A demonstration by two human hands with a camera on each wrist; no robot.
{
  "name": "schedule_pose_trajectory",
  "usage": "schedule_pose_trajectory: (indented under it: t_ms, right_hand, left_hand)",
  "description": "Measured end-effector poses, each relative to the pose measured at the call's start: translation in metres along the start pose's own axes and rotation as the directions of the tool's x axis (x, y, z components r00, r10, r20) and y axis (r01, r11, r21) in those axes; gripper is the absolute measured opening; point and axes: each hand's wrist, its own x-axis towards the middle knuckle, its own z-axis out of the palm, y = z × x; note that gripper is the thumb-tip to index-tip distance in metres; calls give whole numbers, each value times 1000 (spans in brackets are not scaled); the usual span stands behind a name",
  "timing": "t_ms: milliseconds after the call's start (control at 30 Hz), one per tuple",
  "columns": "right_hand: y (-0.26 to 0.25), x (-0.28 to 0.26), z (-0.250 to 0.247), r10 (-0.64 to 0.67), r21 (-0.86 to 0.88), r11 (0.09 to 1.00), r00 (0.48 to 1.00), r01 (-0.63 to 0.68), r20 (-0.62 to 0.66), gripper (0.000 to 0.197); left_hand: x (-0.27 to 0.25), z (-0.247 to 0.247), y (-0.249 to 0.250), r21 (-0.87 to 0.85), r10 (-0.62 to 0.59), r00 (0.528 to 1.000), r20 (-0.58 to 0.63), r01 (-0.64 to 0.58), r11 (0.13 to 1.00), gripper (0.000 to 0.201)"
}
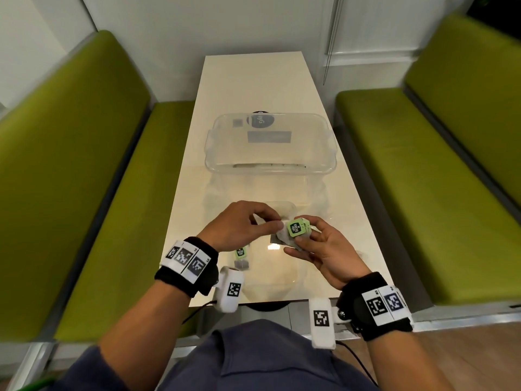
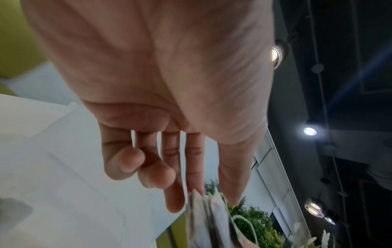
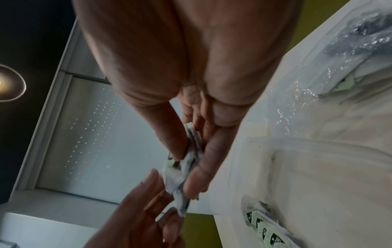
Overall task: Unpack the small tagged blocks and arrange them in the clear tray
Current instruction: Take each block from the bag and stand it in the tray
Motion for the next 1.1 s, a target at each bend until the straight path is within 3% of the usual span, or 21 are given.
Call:
schedule_pose_trajectory:
  t_ms: [200, 367, 467, 667, 967, 1100]
  right_hand:
    - [3, -1, 6, -41, -55, 998, 998, 38, -56, 32]
    - [3, -2, 4, -26, 21, 999, 996, 28, -82, 35]
    - [3, -2, 1, -27, 68, 997, 995, 33, -91, 21]
    - [3, 0, -5, -13, 94, 995, 989, 27, -148, 13]
    - [7, 6, -13, 15, 138, 990, 965, 22, -263, 16]
    - [4, 6, -14, 42, 214, 977, 966, 14, -254, 17]
  left_hand:
    - [1, 14, 8, 46, 35, 998, -54, -32, 998, 16]
    - [2, 19, 7, 32, 31, 994, -100, -28, 999, 9]
    - [1, 22, 8, -27, 3, 993, -117, -6, 1000, 11]
    - [-1, 26, 7, -111, 21, 983, -180, -41, 993, 13]
    - [-8, 15, 7, -461, -50, 991, -127, -14, 887, 14]
    - [-11, 9, 5, -552, -92, 988, -123, 9, 834, 16]
